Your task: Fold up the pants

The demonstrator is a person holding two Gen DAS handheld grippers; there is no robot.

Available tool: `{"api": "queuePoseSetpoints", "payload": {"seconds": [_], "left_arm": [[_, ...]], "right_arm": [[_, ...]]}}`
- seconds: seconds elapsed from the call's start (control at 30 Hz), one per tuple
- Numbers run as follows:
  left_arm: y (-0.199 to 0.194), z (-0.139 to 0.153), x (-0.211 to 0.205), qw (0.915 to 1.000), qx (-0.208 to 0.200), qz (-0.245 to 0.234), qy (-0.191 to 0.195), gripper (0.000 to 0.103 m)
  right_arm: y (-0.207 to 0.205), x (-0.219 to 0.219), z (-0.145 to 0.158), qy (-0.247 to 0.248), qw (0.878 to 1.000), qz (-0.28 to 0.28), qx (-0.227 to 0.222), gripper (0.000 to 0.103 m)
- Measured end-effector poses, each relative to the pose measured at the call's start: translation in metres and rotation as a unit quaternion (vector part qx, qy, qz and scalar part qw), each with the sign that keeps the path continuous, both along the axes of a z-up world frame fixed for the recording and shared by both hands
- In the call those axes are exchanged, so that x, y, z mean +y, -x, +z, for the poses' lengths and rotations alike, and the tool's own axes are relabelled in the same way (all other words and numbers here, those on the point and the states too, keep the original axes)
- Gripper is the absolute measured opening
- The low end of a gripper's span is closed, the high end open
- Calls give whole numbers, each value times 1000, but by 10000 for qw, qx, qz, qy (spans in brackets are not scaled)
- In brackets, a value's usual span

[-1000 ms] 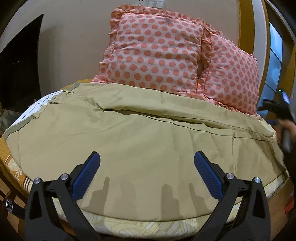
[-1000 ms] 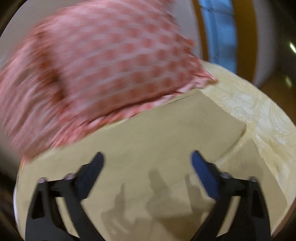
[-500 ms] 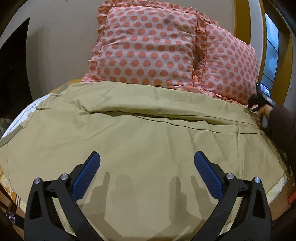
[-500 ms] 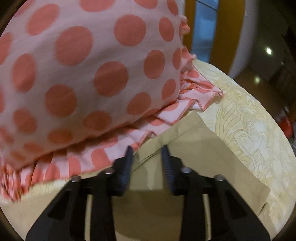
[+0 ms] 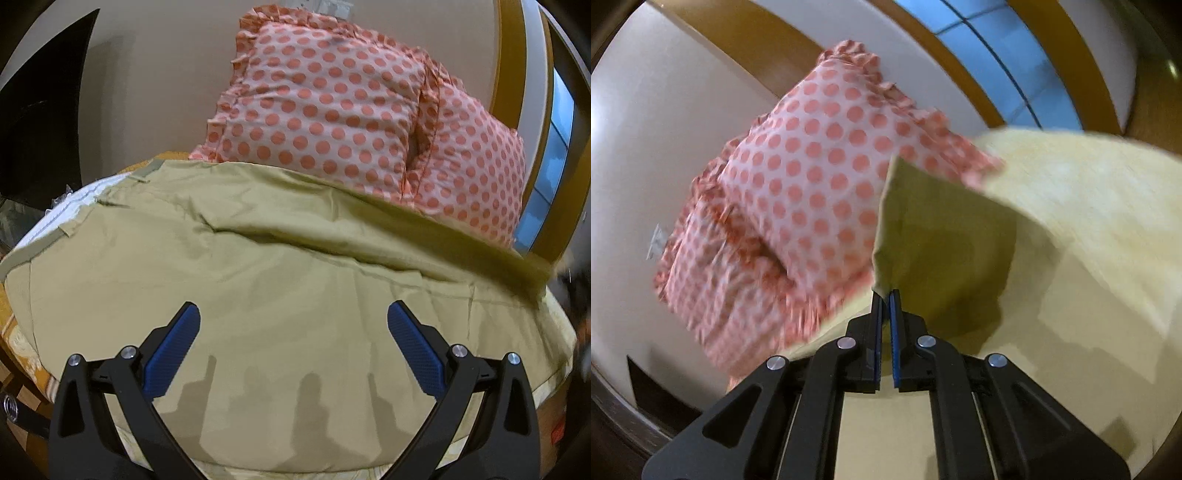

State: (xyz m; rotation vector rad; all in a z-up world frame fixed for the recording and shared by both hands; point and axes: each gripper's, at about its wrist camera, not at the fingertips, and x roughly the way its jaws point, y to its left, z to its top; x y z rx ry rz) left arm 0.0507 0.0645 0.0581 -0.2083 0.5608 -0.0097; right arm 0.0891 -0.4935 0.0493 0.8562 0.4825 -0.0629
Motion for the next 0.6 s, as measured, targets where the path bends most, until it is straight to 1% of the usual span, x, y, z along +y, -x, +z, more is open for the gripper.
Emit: {"api": "queuePoseSetpoints", "payload": {"seconds": [0.03,0.07,0.13,0.17,0.2,0.27,0.3,0.37,0.47,0.5,0.57,0.6], "left_arm": [[-2,4,2,10000,-31,-8,3,101],[-5,10,3,10000,-75,-19,-9,101],[-15,21,6,9998,-171,-36,-40,101],[-20,25,7,9998,-188,-38,-56,101],[-25,28,9,9998,-191,-31,-74,101],[-37,34,12,9997,-213,-58,-131,101],[-42,36,13,9997,-184,-66,-138,101],[-59,39,17,9998,-39,-116,-130,101],[-93,40,26,9996,243,-127,45,101],[-106,40,29,9993,329,-137,134,101],[-134,38,36,9973,611,-100,396,101],[-149,37,41,9955,745,-75,586,101]], "right_arm": [[12,0,-14,-209,9997,8,159,4],[18,1,-21,-342,9991,21,267,4],[21,-1,-38,-634,9968,60,490,5],[25,1,-42,-699,9960,22,556,5],[31,5,-44,-806,9950,-25,596,9],[39,6,-49,-969,9931,-67,651,22],[40,6,-50,-985,9929,-70,661,32],[38,8,-48,-980,9932,-84,623,35],[34,6,-49,-1060,9928,-171,532,38],[32,5,-50,-1140,9919,-221,508,38],[29,1,-51,-1378,9892,-276,409,43],[28,0,-50,-1469,9881,-288,360,50]]}}
